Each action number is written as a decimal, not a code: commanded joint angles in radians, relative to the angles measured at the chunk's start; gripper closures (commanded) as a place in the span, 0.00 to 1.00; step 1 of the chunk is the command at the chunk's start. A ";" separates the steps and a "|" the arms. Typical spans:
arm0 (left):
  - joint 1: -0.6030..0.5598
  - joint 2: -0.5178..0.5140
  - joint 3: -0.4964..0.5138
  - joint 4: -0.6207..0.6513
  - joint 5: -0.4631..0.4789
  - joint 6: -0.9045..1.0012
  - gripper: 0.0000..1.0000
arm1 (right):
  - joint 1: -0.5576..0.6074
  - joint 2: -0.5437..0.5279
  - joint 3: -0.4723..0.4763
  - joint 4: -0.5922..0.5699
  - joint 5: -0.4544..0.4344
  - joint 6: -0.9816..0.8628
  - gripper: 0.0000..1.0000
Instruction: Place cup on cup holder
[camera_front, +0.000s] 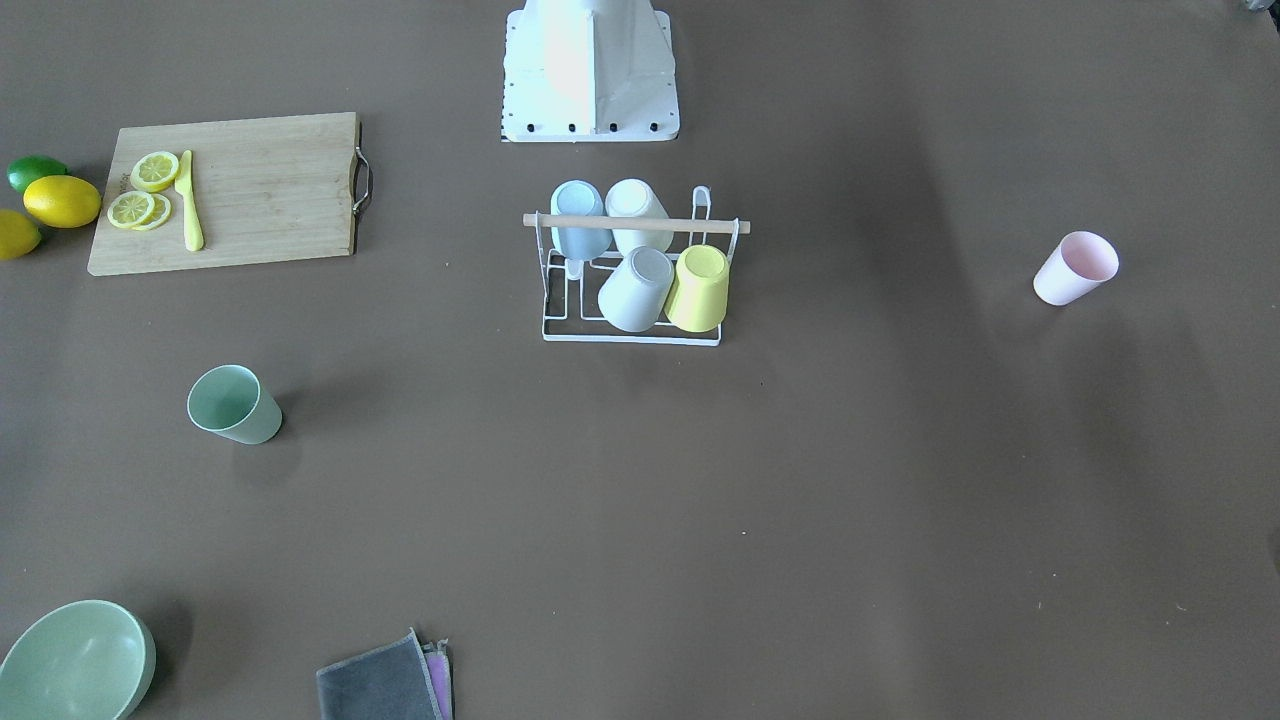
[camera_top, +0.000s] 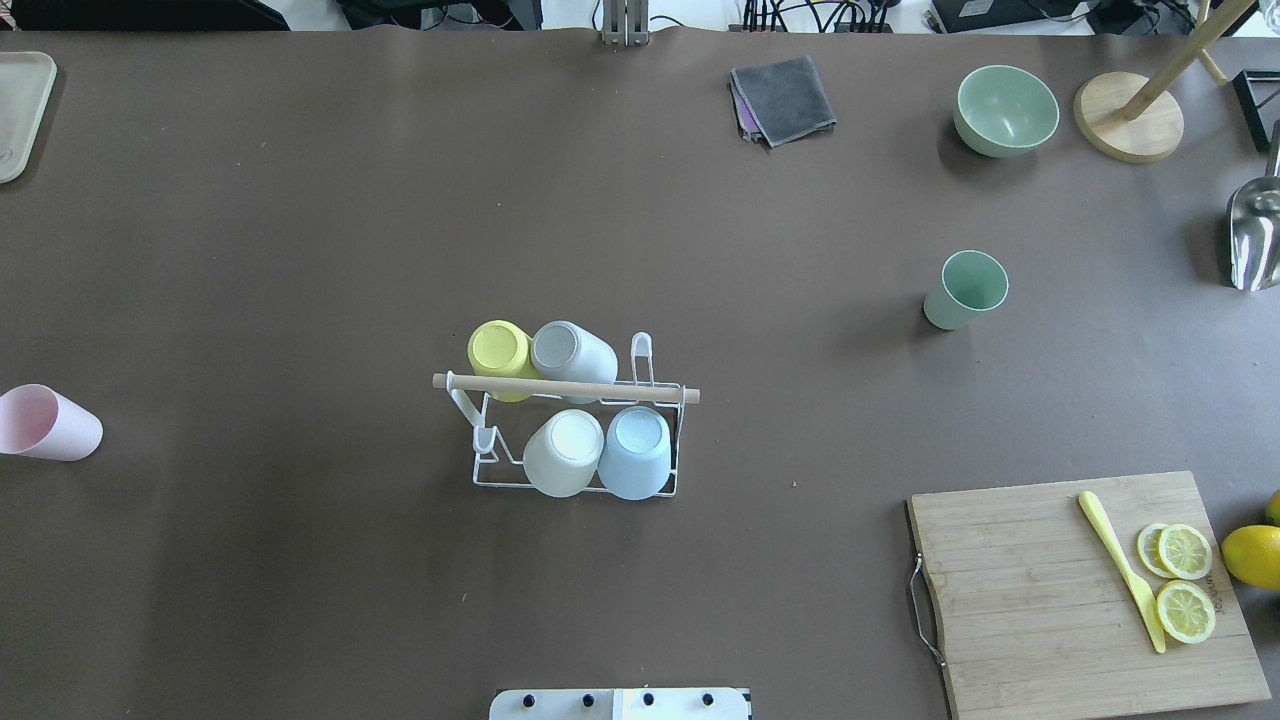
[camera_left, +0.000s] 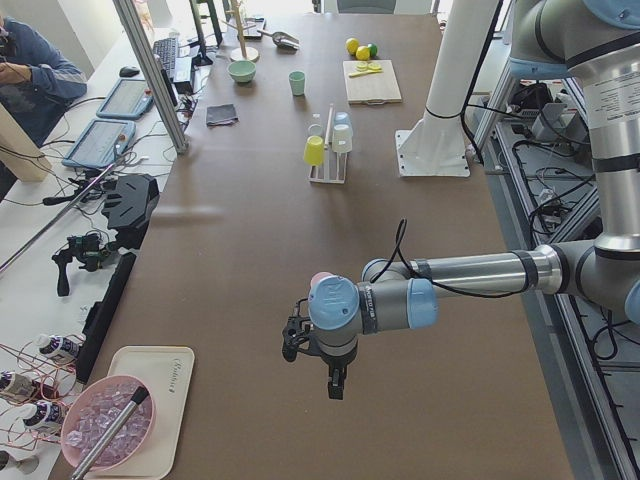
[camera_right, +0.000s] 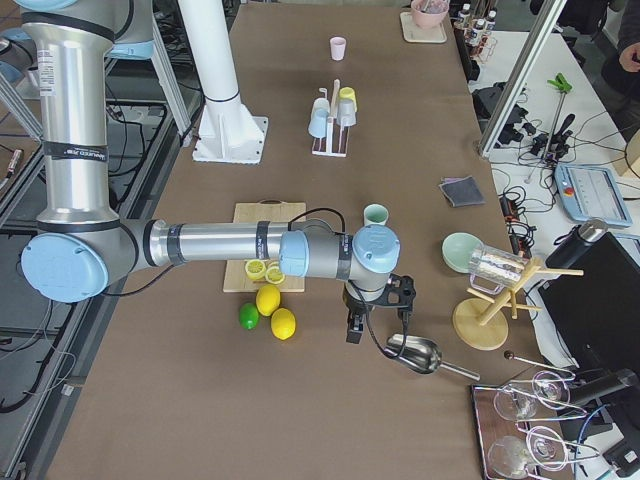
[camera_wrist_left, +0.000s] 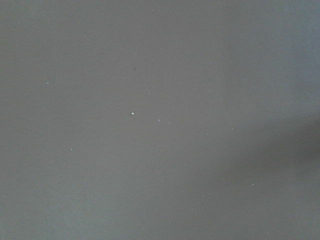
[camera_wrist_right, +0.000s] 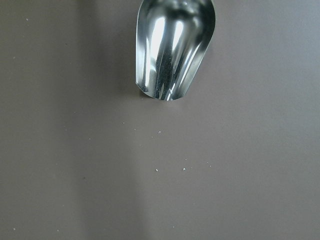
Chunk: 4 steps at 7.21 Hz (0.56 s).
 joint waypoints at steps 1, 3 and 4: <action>-0.007 0.000 0.002 0.003 -0.001 -0.007 0.02 | 0.002 0.000 0.002 0.000 -0.001 0.000 0.00; -0.007 0.000 0.013 0.014 0.004 -0.013 0.02 | 0.002 0.000 0.002 0.000 -0.001 -0.001 0.00; -0.006 -0.002 0.014 0.014 0.002 -0.013 0.02 | 0.002 0.002 0.000 0.000 -0.001 0.000 0.00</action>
